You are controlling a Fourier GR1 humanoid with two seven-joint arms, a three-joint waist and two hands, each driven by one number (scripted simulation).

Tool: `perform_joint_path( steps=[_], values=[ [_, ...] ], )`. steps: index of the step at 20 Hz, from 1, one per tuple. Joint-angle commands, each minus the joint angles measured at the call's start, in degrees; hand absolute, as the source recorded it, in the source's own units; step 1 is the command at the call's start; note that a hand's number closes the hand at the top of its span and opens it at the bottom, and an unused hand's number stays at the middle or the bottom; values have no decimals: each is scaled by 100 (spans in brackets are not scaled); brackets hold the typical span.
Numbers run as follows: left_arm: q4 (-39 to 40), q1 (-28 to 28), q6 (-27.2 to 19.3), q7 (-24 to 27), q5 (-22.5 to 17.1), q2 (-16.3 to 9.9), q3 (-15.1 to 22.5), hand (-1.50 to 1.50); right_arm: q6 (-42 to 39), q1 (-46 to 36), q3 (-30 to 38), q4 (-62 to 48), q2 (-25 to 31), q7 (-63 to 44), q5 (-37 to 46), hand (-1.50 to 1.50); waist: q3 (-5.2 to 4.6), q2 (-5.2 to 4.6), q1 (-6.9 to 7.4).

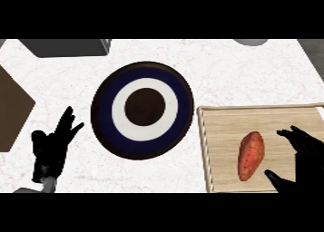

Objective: Pick the sweet potato from the tray and place it in the plate

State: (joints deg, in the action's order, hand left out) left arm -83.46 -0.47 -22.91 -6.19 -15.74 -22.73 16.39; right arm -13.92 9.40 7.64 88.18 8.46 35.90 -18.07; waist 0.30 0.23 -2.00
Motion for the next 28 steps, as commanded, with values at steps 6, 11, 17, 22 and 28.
perform_joint_path(
  steps=[6,11,17,22,28],
  values=[
    [-133,-297,-188,-528,238,139,132,0,400,509,287,134,1201,405,1730,-150,-31,-12,161],
    [-134,-177,-36,-411,310,171,151,0,148,580,356,736,1885,-629,1993,-150,-36,-13,183],
    [385,-414,252,-208,279,157,-120,0,-559,429,-153,1226,2355,-1720,2322,-150,-39,-28,180],
    [-69,-316,-62,-563,660,469,38,0,-710,202,-403,1054,2153,-2048,2766,-150,-30,-21,206],
    [68,-217,470,-458,746,501,-472,0,-857,-215,-396,380,1762,-1824,3271,-150,-29,-22,203]
  ],
)
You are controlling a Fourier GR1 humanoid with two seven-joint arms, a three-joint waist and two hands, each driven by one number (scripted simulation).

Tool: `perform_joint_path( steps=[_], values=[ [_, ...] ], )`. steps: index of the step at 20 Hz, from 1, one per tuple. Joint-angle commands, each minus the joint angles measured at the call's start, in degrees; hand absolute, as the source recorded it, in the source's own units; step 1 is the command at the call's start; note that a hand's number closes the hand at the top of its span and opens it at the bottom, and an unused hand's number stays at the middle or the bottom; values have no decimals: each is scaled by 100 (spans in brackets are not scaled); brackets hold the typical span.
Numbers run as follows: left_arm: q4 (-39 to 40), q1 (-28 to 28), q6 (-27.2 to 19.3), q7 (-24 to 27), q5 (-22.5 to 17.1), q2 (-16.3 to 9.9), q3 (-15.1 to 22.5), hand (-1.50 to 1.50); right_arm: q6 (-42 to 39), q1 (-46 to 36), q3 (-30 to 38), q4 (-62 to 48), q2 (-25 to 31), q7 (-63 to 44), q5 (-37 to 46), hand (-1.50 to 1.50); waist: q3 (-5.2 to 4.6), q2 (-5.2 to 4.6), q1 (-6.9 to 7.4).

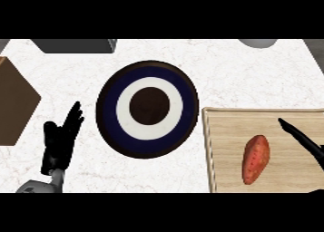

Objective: Pick the sweet potato from the tray and place it in the plate

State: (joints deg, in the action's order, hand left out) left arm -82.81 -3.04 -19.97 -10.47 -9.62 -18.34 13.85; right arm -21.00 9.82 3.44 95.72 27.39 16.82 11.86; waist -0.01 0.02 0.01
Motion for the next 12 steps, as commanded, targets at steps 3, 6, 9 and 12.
perform_joint_path(
  steps=[3,6,9,12],
  values=[
    [-96,2,275,-221,223,204,-325,0,-176,-181,45,-271,-223,62,543,-150,1,1,-4],
    [373,-86,462,116,395,331,-492,0,-262,77,24,270,-450,-122,575,-150,0,1,-22],
    [-222,150,587,-236,497,307,-520,0,-339,-331,25,-156,-627,-219,720,-150,1,1,-3],
    [-317,398,486,-57,685,570,-516,0,-326,-255,-69,-160,-792,-77,949,-150,1,3,-1]
  ],
)
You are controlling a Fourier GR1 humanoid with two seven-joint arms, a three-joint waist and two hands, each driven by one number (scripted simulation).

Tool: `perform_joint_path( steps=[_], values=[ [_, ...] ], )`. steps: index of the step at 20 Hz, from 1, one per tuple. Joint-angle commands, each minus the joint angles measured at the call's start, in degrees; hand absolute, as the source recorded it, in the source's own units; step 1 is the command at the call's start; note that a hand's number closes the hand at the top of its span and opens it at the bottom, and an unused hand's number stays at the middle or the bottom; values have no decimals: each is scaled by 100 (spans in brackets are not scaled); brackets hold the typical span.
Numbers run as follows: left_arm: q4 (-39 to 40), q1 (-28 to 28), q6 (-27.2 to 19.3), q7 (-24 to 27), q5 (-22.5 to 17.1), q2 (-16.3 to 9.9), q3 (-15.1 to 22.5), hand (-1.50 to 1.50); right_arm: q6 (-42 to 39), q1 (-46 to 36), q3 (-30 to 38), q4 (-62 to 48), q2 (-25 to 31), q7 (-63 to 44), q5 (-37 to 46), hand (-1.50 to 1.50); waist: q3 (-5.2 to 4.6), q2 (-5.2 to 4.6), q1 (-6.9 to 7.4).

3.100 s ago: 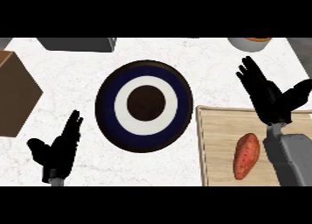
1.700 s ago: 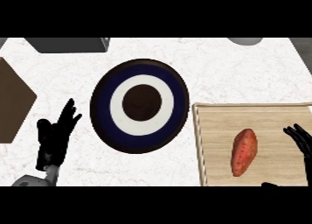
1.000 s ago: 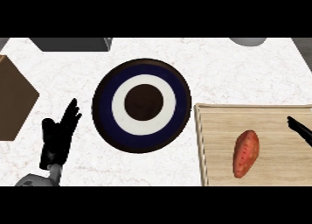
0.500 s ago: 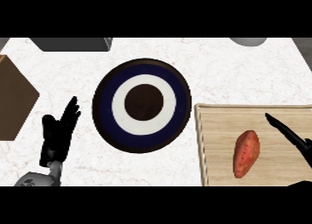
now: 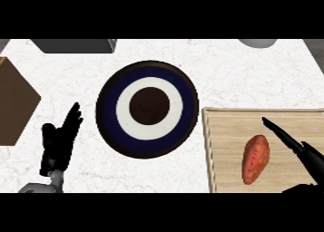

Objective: Pick the sweet potato from the tray and place it in the plate

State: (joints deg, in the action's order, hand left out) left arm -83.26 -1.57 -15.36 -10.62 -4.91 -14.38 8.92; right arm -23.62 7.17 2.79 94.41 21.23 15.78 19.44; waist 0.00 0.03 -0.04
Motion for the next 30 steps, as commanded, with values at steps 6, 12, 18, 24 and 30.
perform_joint_path(
  steps=[6,12,18,24,30],
  values=[
    [-145,154,212,-72,415,318,-278,0,28,-272,8,-529,-404,220,493,-150,0,-1,6],
    [-36,282,370,115,504,468,-369,0,193,-303,-20,-663,-317,615,948,150,-1,-1,3],
    [246,-12,282,199,721,686,-457,0,651,6,12,-444,-537,1009,1161,150,-1,-1,-18],
    [55,-75,421,-141,727,668,-347,0,1887,-1024,-767,-406,-1712,-1161,2615,150,-27,-27,151],
    [-76,-236,587,-261,750,501,-296,0,2219,-1633,-1095,-661,-2057,-2786,3982,150,-117,-67,589]
  ],
)
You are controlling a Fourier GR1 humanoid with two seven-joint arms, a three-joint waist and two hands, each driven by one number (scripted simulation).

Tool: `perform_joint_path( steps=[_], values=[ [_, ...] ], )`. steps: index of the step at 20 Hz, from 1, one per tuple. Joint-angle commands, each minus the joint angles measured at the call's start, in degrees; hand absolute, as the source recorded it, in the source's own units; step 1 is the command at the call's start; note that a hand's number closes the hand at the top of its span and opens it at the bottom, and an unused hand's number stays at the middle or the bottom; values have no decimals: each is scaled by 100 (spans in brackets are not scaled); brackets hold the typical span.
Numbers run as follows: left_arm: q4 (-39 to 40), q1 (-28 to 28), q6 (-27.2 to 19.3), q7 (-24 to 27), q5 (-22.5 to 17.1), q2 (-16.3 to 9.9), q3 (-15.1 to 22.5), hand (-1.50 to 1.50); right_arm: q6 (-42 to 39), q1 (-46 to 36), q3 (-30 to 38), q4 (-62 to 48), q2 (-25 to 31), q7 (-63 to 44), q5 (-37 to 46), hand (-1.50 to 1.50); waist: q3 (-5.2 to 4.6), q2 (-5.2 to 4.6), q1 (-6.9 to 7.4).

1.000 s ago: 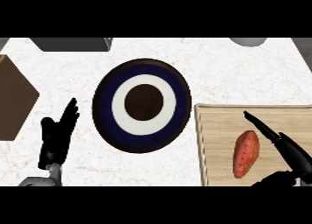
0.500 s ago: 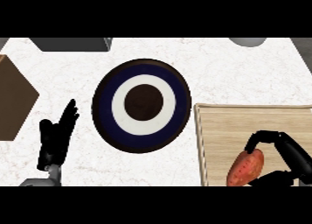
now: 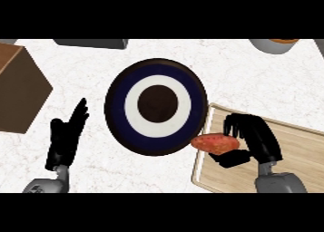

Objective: Pick the sweet potato from the tray and place it in the plate

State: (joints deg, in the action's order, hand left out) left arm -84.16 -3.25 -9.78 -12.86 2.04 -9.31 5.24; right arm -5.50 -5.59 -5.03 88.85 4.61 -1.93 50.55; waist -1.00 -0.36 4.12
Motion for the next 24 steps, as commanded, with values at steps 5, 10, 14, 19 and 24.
perform_joint_path(
  steps=[5,10,14,19,24],
  values=[
    [54,-170,110,-32,68,32,175,0,854,-1215,-836,-185,-452,-2474,2027,150,6,18,310],
    [143,-154,149,-93,67,78,242,0,1187,-2217,-1301,-38,-455,-3916,2943,150,27,72,398],
    [196,-299,143,-116,80,53,199,0,1129,-2935,-1697,-261,-459,-5263,3709,150,34,63,375],
    [148,-413,151,-148,29,136,212,0,972,-3766,-2122,-904,-460,-7091,4002,150,69,-5,459],
    [252,-433,104,-123,127,204,298,0,732,-4417,-2368,-1471,-458,-7931,3904,150,78,-39,461]
  ],
)
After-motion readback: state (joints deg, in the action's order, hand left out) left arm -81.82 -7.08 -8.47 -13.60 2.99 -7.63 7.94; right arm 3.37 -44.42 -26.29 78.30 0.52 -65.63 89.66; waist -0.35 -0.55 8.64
